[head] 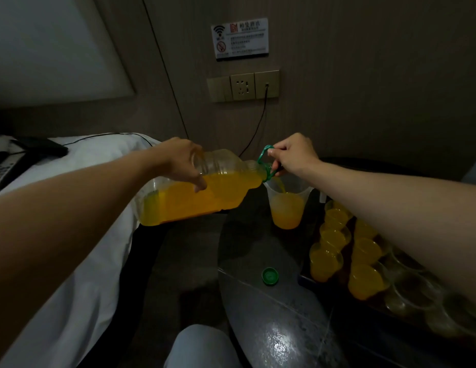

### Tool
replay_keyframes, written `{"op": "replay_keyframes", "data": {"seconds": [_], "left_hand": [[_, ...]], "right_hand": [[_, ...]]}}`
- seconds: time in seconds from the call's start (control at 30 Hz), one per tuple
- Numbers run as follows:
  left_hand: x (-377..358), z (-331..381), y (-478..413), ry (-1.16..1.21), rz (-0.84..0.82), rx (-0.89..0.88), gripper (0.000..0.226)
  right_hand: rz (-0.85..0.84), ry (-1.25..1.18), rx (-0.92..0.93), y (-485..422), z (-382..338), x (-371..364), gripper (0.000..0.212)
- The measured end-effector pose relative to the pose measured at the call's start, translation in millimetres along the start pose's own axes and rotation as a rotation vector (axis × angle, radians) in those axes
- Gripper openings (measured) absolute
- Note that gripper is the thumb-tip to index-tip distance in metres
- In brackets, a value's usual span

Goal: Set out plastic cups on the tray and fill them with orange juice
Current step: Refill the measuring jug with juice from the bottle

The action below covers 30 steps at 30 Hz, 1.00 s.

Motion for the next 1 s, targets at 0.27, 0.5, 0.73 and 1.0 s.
{"op": "replay_keyframes", "data": {"seconds": [0.27,0.5,0.73,1.0], "left_hand": [[0.9,-2.1,1.5,0.011,0.003,0.017,0.055],[3.7,-1.9,3.0,0.006,-0.002,0.012,0.058],[5.4,-3.1,1.5,-0.011,0.000,0.009,0.057],[-0.3,-2.6,0.9,-0.006,-0.005,0.004,0.048]], "right_hand": [[0.006,0.009,0.006,-0.3,-1.9,0.1,0.016],[0.004,-0.018,-0.005,-1.2,-2.5,-2.0,0.014],[-0.007,-0.024,-0.009,-2.9,-2.4,-3.2,0.015],[-0.015,-0.013,-0.017,-2.9,0.1,-6.2,0.018]]}}
Point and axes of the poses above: each hand's wrist, its own y-axis away from the middle knuckle, its own x-axis out of the back of the hand, z = x × y, the point moved 9 cm from there along -y, towards the middle knuckle, and after that the axes turned 2 degrees about -x, right-handed, at the moved point
